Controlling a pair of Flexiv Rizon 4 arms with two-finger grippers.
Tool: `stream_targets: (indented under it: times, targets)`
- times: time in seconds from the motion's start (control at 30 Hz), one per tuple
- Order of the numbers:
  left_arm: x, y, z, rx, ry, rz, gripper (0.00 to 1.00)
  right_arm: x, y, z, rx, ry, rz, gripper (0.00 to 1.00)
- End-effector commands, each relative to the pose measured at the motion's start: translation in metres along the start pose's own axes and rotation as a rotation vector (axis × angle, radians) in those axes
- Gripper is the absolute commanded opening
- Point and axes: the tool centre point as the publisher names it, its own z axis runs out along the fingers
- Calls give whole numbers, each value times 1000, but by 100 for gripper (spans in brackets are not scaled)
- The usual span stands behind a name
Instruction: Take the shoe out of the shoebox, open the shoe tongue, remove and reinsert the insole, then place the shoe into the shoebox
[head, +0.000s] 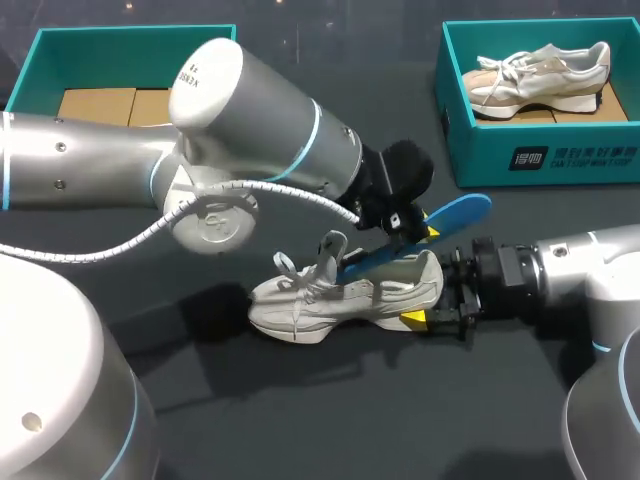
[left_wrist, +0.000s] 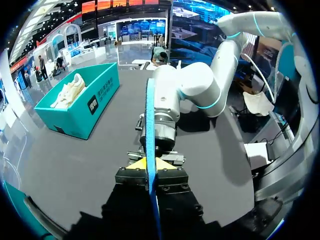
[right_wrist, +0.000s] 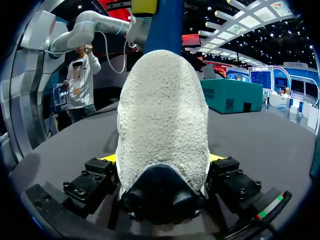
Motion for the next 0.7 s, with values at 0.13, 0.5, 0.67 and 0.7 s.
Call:
stream_targets:
  times: [0.13, 0.5, 0.67, 0.7]
  targets:
    - [5, -10, -23, 2, 72, 3, 0, 2, 1, 1, 4, -2, 1, 0]
    - [5, -10, -23, 2, 72, 3, 0, 2, 1, 1, 4, -2, 1, 0]
    - [27, -23, -60, 178, 78, 23, 0, 2, 1, 1, 4, -2, 1, 0]
    - [30, -27, -69, 211, 76, 11, 0, 2, 1, 1, 4, -2, 1, 0]
